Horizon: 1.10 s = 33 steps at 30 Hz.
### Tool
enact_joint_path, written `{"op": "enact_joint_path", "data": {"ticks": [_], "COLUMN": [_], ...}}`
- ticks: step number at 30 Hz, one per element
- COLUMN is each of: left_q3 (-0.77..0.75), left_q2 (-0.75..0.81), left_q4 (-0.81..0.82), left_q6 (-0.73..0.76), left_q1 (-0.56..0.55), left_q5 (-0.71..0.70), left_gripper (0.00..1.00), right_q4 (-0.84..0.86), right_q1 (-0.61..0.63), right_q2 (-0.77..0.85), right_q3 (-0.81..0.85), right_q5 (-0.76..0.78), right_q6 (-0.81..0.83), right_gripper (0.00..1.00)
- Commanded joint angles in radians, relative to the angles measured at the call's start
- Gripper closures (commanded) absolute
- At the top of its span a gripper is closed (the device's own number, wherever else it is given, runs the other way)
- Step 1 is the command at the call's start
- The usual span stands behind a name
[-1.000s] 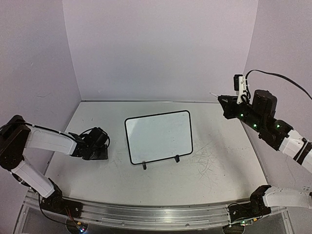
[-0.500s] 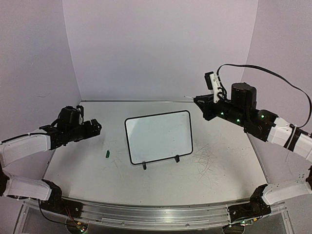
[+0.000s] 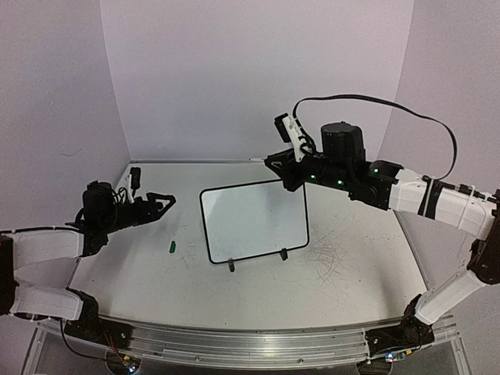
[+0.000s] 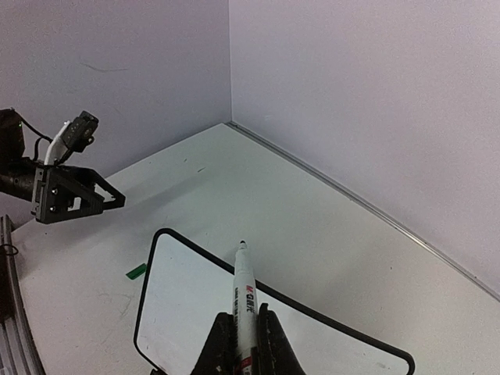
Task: Write a sentence on the whiteboard
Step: Hold the whiteboard on the whiteboard stand.
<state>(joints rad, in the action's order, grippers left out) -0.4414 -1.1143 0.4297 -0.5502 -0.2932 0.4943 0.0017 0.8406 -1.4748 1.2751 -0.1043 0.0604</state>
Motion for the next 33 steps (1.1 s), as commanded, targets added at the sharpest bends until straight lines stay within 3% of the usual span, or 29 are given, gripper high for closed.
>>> {"op": "enact_joint_path", "data": {"ticks": [1,4,14,29,33], "left_q3": [0.014,-0.005,-0.133,-0.2,-0.201], "left_q2": [-0.176,-0.266,-0.472,-0.593,-0.6], "left_q4": [0.383,0.485,0.516,0.521,0.521], "left_q6": [-0.065,-0.076,-0.019,0.017,0.031], "left_q1": [0.003,-0.008,-0.091,-0.102,-0.111], "left_q5": [0.316,0.395,0.419,0.447,0.461], "left_gripper": [0.13,0.16,0.19,0.73,0.74], "right_q4": [0.081,0.097,0.119,0.125,0.142], "right_q1": [0.011,0.024,0.062,0.13,0.139], "right_q2": [-0.034,-0.066,-0.165,-0.271,-0.286], "right_q3": [0.025,0.036,0.085,0.132,0.129], "right_q5": [-0.022,-0.063,-0.1,-0.011,-0.001], "right_q6": [0.033,0.045,0.07,0.159,0.162], "right_gripper": [1.0,1.0,1.0,1.0,1.0]}}
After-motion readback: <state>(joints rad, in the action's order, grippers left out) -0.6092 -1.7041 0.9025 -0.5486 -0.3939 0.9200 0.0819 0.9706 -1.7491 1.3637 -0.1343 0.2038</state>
